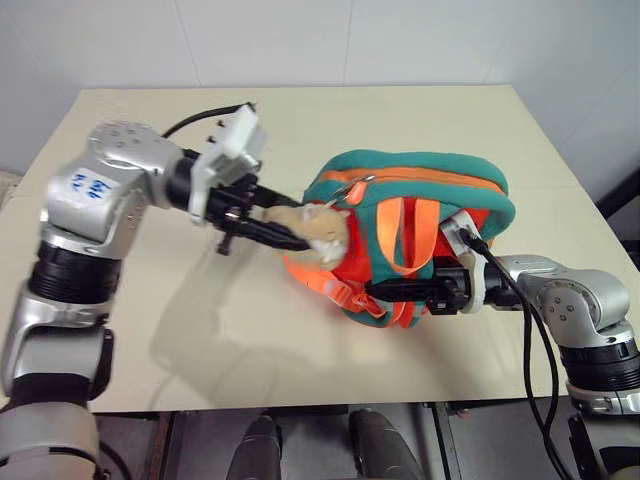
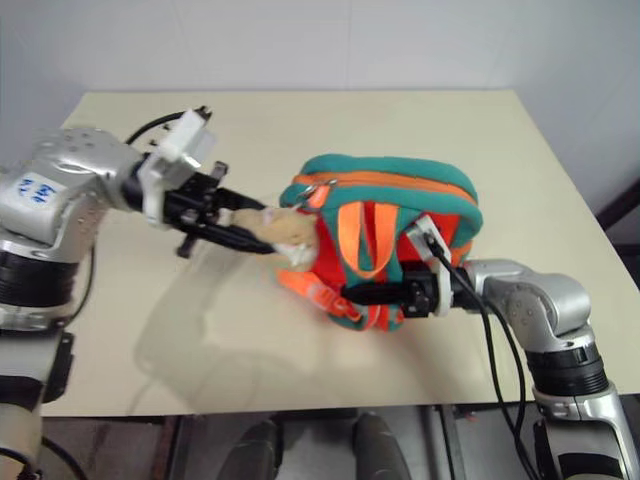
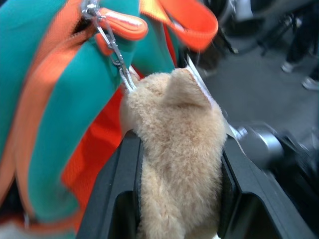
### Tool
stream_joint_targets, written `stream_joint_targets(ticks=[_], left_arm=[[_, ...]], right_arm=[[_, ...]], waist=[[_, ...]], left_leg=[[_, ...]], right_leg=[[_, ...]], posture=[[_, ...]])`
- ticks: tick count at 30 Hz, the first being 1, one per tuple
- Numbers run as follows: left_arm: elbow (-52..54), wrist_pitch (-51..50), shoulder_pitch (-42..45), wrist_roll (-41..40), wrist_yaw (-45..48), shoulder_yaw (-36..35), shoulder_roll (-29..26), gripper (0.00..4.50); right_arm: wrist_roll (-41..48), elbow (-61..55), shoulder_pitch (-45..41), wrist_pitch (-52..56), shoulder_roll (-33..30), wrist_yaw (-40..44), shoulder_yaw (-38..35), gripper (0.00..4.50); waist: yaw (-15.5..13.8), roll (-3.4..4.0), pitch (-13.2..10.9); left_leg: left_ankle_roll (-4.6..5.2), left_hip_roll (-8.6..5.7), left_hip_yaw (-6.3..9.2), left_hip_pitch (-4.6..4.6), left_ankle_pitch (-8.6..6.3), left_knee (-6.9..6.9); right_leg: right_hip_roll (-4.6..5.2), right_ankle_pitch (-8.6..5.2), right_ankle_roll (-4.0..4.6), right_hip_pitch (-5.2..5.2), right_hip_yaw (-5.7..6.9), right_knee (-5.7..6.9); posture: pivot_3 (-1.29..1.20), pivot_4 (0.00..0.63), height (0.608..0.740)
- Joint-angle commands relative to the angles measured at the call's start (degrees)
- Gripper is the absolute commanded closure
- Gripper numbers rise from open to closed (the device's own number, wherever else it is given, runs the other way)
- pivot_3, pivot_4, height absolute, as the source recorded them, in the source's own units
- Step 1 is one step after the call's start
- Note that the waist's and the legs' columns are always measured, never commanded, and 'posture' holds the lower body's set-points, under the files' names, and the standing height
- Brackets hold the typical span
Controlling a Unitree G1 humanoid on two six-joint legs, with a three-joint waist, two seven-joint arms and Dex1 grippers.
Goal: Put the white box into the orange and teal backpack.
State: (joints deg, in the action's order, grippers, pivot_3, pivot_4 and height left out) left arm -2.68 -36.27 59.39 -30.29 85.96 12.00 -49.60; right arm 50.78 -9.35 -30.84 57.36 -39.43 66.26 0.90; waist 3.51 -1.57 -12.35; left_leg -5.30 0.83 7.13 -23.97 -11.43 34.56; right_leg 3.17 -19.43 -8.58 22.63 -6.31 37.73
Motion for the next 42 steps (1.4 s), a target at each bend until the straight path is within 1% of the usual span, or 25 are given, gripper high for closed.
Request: stream_joint_targets(ticks=[1,5,8,10,14,18,19,22,24,27,29,31,32,33,36,39,42], left_arm=[[-7.8,1.9,5.0,4.2,6.2,1.1,-3.7,3.20],[-17.6,5.5,10.4,6.6,6.5,3.3,-4.1,3.20],[-29.2,8.0,12.7,9.3,6.2,3.4,-1.3,3.20],[-33.0,9.5,12.4,10.1,6.4,4.1,-0.1,3.20],[-39.5,10.9,9.4,11.8,5.0,4.4,5.2,3.20],[-46.6,14.4,4.3,12.8,-3.7,1.4,13.5,3.20],[-47.4,15.2,3.7,13.1,-4.6,0.6,14.6,3.20],[-47.3,18.9,0.5,14.9,-5.5,-0.3,17.0,3.20],[-43.1,21.4,-3.1,14.6,-3.1,-0.9,16.9,3.20],[-33.4,21.6,-8.3,13.2,-1.3,-3.1,14.0,3.20],[-27.1,18.1,-10.8,11.6,-1.2,-4.8,12.0,3.20],[-19.2,17.1,-13.5,8.7,-4.3,-8.8,11.3,2.51],[-15.5,17.5,-14.8,7.5,-6.3,-11.0,11.4,2.24],[-11.8,15.7,-16.1,6.1,-7.7,-12.6,11.2,1.88],[-3.8,13.1,-20.3,3.8,-10.3,-15.3,10.7,0.96],[-0.4,16.4,-23.8,4.1,-12.9,-18.4,10.1,0.01],[-0.6,17.6,-24.9,4.3,-15.0,-21.0,8.6,0.00]], right_arm=[[0.9,-1.7,0.0,-0.7,0.1,0.3,-1.1,4.50],[0.9,-2.0,0.3,-0.7,0.1,0.1,-1.2,4.50],[1.4,-2.5,1.3,-0.6,-0.1,-0.6,-2.4,4.50],[1.6,-3.0,1.7,-0.4,-0.2,-1.1,-2.8,4.50],[2.4,-3.9,2.6,-0.1,0.1,-2.4,-3.8,4.50],[4.2,-4.7,3.3,-0.2,1.6,-4.7,-5.3,4.50],[4.6,-4.8,3.3,-0.1,2.0,-5.1,-5.6,4.50],[4.8,-5.3,3.5,-0.2,2.4,-6.3,-5.9,4.50],[4.2,-5.7,3.7,-0.7,2.7,-8.5,-6.4,4.50],[1.5,-6.9,4.1,-3.5,2.1,-10.6,-6.9,4.50],[-2.0,-7.8,4.6,-7.0,1.3,-11.6,-6.6,4.50],[-11.2,-8.9,5.2,-17.8,1.8,-15.2,-6.4,3.79],[-12.1,-10.2,5.8,-20.5,1.8,-13.8,-6.2,3.51],[-13.0,-11.5,6.4,-23.0,2.0,-13.2,-6.1,3.15],[-12.4,-14.1,8.8,-23.6,1.7,-13.1,-6.6,2.16],[-14.2,-16.7,11.9,-26.0,0.6,-13.9,-8.0,1.10],[-11.4,-18.6,14.7,-23.8,-0.9,-14.4,-11.0,0.08]], waist=[[-0.2,0.00,0.0],[-0.4,0.00,0.0],[-0.4,0.00,0.0],[-0.3,0.00,0.0],[-0.2,0.00,0.0],[-0.4,-0.01,0.0],[-0.4,-0.01,0.0],[-0.5,-0.01,0.0],[-0.6,-0.01,0.0],[-0.6,-0.01,0.0],[-0.4,-0.01,0.0],[-0.4,-0.01,0.0],[-0.4,-0.01,0.0],[-0.5,-0.01,0.0],[-0.6,-0.01,0.0],[-0.7,-0.01,0.0],[-1.0,-0.01,0.0]], left_leg=[[0.00,0.00,0.01,0.00,0.00,0.00],[0.00,-0.02,0.01,-0.04,0.00,0.04],[0.01,-0.01,0.02,-0.08,0.00,0.00],[0.01,-0.01,0.03,-0.07,-0.01,-0.06],[0.01,0.00,0.02,-0.08,0.00,-0.19],[0.01,0.00,0.03,-0.10,0.00,-0.19],[0.01,0.00,0.03,-0.10,0.00,-0.16],[0.01,-0.02,0.05,-0.12,0.00,-0.09],[0.01,-0.03,0.05,-0.12,0.00,-0.07],[0.00,-0.02,0.05,-0.11,0.00,-0.08],[0.00,-0.01,0.04,-0.11,0.00,-0.13],[0.00,0.00,0.04,-0.09,0.00,-0.17],[0.00,0.00,0.04,-0.08,0.00,-0.18],[-0.01,-0.01,0.03,-0.09,0.00,-0.17],[-0.01,-0.01,0.03,-0.09,0.01,-0.18],[-0.01,-0.02,0.04,-0.09,0.01,-0.17],[-0.01,-0.03,0.03,-0.08,0.02,-0.12]], right_leg=[[-0.01,0.00,0.01,0.00,0.01,-0.01],[0.00,0.00,0.01,-0.03,0.01,-0.08],[0.00,0.00,0.00,-0.02,0.01,-0.13],[0.00,-0.01,0.00,-0.01,0.01,-0.13],[0.00,-0.01,0.00,0.06,0.01,-0.13],[0.01,-0.01,0.00,0.08,0.01,-0.12],[0.01,-0.01,0.00,0.07,0.01,-0.12],[0.03,0.00,0.00,0.07,0.01,-0.09],[0.04,0.00,-0.01,0.07,0.01,-0.08],[0.05,0.00,-0.01,0.06,0.01,-0.09],[0.05,0.00,0.00,0.07,0.01,-0.09],[0.04,0.00,0.00,0.08,0.01,-0.08],[0.04,0.00,0.00,0.08,0.01,-0.08],[0.06,0.00,0.00,0.08,0.01,-0.09],[0.08,0.00,-0.01,0.07,0.02,-0.12],[0.10,0.00,-0.01,0.04,0.02,-0.15],[0.10,0.03,0.02,0.02,0.02,-0.13]], posture=[[0.00,0.150,0.740],[0.00,0.150,0.740],[0.00,0.150,0.740],[0.00,0.150,0.740],[0.00,0.150,0.740],[0.00,0.150,0.740],[0.00,0.150,0.740],[0.00,0.150,0.740],[0.00,0.150,0.740],[0.00,0.150,0.740],[0.00,0.150,0.740],[0.00,0.150,0.740],[0.00,0.150,0.740],[0.00,0.150,0.740],[0.00,0.150,0.740],[0.00,0.150,0.740],[0.00,0.150,0.740]])
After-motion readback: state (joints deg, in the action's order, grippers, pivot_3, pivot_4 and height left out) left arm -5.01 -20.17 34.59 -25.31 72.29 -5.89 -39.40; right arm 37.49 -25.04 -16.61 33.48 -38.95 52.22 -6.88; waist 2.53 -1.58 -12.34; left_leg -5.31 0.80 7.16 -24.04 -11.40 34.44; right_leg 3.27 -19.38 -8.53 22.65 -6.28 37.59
